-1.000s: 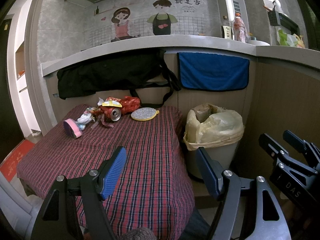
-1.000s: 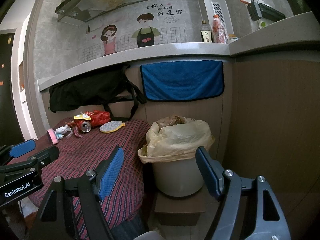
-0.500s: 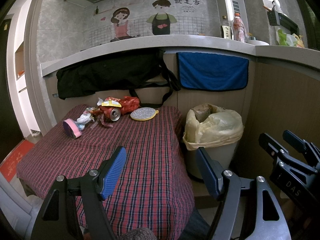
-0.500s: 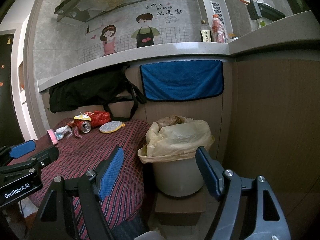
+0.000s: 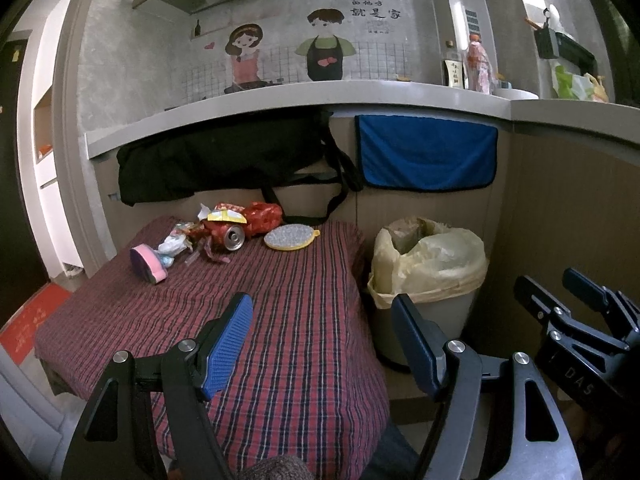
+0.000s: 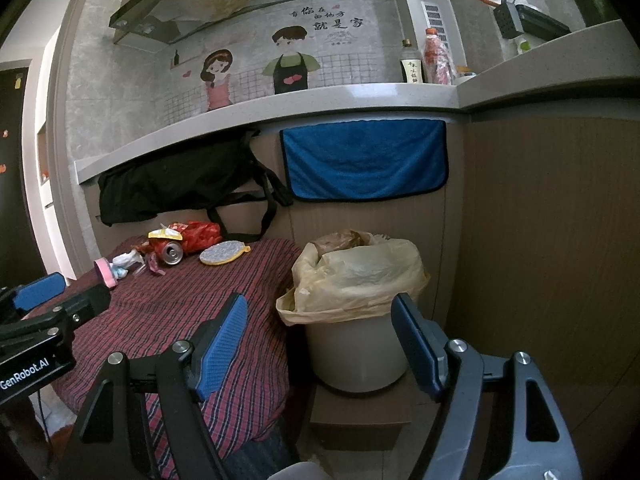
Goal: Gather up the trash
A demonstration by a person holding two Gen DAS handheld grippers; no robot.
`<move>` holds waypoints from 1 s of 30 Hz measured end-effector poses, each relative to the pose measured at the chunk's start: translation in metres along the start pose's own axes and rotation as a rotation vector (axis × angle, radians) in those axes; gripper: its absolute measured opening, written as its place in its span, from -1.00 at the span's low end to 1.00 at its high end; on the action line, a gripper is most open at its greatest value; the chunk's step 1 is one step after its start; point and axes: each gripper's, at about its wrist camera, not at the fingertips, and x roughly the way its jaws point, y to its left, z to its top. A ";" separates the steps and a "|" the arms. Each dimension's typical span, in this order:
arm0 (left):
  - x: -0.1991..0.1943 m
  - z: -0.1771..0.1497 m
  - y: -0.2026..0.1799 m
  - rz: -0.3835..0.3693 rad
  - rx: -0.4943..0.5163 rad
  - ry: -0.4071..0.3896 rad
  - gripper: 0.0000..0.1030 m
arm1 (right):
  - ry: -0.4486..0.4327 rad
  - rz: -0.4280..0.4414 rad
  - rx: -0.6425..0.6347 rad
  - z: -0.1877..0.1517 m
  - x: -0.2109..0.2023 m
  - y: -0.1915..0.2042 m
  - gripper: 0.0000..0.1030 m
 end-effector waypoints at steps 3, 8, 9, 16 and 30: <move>-0.001 -0.001 0.001 0.000 -0.002 -0.004 0.40 | 0.000 -0.001 0.000 0.000 0.000 0.000 0.40; -0.002 -0.001 0.001 0.000 -0.002 -0.004 0.40 | 0.000 0.001 0.001 0.000 0.000 0.000 0.40; -0.002 -0.001 0.001 0.000 -0.002 -0.004 0.40 | 0.000 0.000 0.001 0.000 0.000 0.000 0.40; -0.002 -0.001 0.002 0.000 -0.002 -0.003 0.40 | 0.001 0.001 0.003 0.000 -0.001 0.000 0.40; -0.002 0.000 0.006 0.001 -0.009 0.000 0.40 | 0.000 0.001 0.003 0.000 0.000 0.000 0.40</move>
